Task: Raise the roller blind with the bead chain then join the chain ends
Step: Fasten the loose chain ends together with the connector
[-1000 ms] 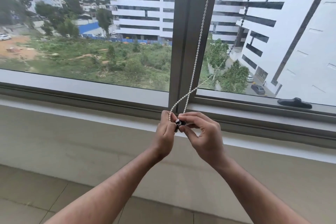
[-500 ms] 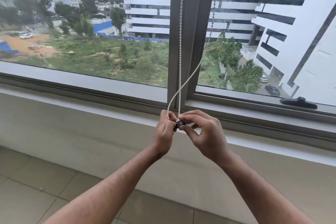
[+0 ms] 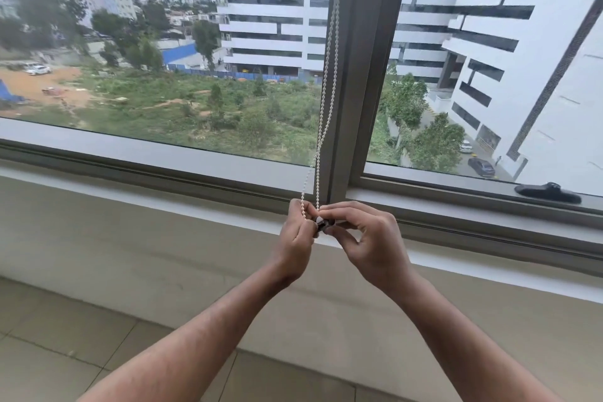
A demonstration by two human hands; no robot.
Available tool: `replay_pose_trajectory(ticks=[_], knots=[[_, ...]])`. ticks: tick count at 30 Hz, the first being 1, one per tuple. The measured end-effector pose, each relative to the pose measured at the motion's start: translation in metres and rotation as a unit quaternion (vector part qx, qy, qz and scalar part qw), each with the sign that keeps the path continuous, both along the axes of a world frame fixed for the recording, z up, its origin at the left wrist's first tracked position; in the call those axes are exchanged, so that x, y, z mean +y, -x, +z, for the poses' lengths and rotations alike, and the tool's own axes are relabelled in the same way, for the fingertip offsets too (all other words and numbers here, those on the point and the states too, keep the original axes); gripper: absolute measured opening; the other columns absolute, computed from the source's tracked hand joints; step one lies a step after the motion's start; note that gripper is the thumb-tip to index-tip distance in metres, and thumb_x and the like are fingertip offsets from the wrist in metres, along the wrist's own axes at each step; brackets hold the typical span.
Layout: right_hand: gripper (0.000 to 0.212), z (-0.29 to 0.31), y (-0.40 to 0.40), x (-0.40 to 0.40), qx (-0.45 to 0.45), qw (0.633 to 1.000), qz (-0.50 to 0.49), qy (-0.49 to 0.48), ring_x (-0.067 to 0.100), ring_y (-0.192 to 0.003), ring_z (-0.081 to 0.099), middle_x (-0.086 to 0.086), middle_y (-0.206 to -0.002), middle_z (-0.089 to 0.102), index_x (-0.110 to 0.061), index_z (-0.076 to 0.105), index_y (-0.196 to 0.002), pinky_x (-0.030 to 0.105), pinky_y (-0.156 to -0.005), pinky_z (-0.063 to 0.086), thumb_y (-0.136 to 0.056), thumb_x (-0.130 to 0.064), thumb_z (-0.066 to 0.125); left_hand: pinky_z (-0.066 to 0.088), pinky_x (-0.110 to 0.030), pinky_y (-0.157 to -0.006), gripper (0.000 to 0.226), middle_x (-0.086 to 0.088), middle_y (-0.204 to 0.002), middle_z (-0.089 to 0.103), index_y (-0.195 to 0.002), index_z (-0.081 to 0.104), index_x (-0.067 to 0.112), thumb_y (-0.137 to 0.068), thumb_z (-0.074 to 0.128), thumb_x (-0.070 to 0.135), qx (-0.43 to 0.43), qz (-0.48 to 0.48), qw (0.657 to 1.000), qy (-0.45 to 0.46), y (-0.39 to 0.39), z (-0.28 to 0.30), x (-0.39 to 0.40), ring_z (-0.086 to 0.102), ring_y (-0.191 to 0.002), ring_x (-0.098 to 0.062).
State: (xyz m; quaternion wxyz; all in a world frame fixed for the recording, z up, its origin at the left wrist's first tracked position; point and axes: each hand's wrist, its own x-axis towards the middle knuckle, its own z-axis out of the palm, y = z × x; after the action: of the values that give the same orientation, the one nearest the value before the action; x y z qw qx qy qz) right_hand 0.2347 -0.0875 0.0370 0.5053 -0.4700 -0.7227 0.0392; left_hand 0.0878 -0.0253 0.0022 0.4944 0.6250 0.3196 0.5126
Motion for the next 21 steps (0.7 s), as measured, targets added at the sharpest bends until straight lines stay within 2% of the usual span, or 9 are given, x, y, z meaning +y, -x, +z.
replay_pose_trajectory(ticks=[4, 8, 12, 17, 21], knots=[[0.031, 0.001, 0.010, 0.005, -0.007, 1.000, -0.019, -0.005, 0.006, -0.095, 0.075, -0.007, -0.111, 0.078, -0.014, 0.081, -0.107, 0.035, -0.082, 0.063, -0.082, 0.004, 0.080, 0.034, -0.030, -0.060, 0.012, -0.004, -0.076, 0.044, -0.090, 0.040, 0.016, -0.080, 0.036, 0.011, -0.004, -0.004, 1.000, -0.008, 0.007, 0.001, 0.006, 0.038, -0.064, -0.017], [0.031, 0.001, 0.018, 0.007, -0.003, 0.999, -0.043, -0.003, 0.007, -0.091, 0.076, -0.006, -0.107, 0.079, -0.014, 0.079, -0.108, 0.034, -0.082, 0.063, -0.082, 0.002, 0.080, 0.034, -0.042, -0.063, 0.010, 0.002, -0.078, 0.046, -0.090, 0.041, 0.023, -0.079, 0.040, 0.023, 0.029, 0.012, 0.999, -0.039, 0.015, -0.002, 0.012, 0.040, -0.067, -0.018], [0.030, 0.004, 0.023, 0.007, 0.025, 0.998, -0.065, 0.005, 0.002, -0.085, 0.075, -0.005, -0.098, 0.079, -0.013, 0.078, -0.107, 0.025, -0.081, 0.062, -0.081, 0.002, 0.083, 0.038, -0.053, -0.067, 0.014, 0.005, -0.080, 0.045, -0.089, 0.040, 0.025, -0.082, 0.041, 0.013, 0.065, 0.016, 0.995, -0.079, 0.020, 0.000, 0.009, 0.040, -0.070, -0.015], [0.030, 0.005, 0.028, 0.005, 0.007, 0.999, -0.052, 0.010, 0.002, -0.086, 0.074, -0.013, -0.097, 0.075, -0.015, 0.078, -0.106, 0.020, -0.081, 0.060, -0.080, -0.002, 0.085, 0.038, -0.044, -0.068, 0.016, 0.004, -0.080, 0.047, -0.089, 0.040, 0.025, -0.082, 0.040, 0.010, 0.061, 0.011, 0.996, -0.069, 0.024, -0.001, 0.012, 0.042, -0.070, -0.015], [0.030, 0.005, 0.027, 0.005, -0.008, 0.998, -0.065, 0.019, 0.002, -0.081, 0.073, -0.012, -0.096, 0.076, -0.020, 0.078, -0.108, 0.023, -0.077, 0.060, -0.081, -0.009, 0.086, 0.037, -0.044, -0.067, 0.015, 0.004, -0.081, 0.047, -0.090, 0.041, 0.023, -0.083, 0.041, 0.010, 0.058, 0.007, 0.996, -0.066, 0.026, -0.001, 0.011, 0.042, -0.070, -0.015]])
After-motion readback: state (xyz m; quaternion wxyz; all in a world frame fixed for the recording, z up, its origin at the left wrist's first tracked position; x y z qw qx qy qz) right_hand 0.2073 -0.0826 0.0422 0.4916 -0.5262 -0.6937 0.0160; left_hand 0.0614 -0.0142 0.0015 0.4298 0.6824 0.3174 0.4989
